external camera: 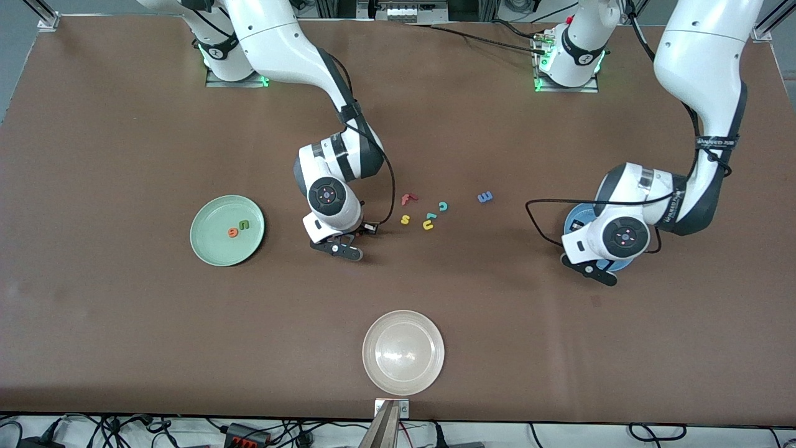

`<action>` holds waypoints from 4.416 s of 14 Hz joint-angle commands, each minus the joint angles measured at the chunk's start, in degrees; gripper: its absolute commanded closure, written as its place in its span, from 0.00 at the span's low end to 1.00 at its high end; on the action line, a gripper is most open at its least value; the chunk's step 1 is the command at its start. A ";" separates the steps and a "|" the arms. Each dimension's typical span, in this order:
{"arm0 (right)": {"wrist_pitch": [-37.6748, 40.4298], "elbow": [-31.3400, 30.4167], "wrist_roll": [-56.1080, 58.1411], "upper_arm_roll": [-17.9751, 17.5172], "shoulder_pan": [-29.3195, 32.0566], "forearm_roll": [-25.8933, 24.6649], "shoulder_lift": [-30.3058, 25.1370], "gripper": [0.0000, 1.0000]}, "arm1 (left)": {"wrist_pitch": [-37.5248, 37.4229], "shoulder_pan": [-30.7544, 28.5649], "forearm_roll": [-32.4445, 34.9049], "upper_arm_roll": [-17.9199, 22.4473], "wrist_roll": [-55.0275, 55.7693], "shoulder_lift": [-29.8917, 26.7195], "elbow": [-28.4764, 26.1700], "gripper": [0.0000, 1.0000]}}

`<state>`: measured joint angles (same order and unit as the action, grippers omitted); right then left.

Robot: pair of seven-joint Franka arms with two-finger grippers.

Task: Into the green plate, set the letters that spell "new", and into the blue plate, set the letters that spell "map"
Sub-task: 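Grasp the pink w with the right gripper while the left places d on blue, then carry the w to the green plate while the left gripper grasps blue m, then release the w and withdraw the right gripper while the left places m on blue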

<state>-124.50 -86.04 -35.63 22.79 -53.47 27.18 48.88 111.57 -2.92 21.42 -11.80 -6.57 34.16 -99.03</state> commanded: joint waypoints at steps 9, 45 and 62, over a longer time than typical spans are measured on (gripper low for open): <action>9.00 -1.49 16.17 14.54 -0.58 -0.37 -3.44 1.00 | -4.26 -0.68 -6.65 -18.93 8.41 -2.34 -3.96 0.00; 8.48 -17.76 47.49 27.56 5.13 3.41 -11.44 0.00 | -12.87 -6.54 15.06 -26.35 -0.28 -0.94 -0.37 0.88; 33.51 5.78 30.71 -2.20 32.87 -23.63 -29.35 0.00 | -10.82 -25.20 15.06 -29.41 -6.53 1.79 1.81 0.00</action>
<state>-95.32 -84.06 -3.93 27.93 -27.48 8.95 23.58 104.24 -28.14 36.19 -39.26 -12.44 37.89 -98.77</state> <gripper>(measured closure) 0.000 0.176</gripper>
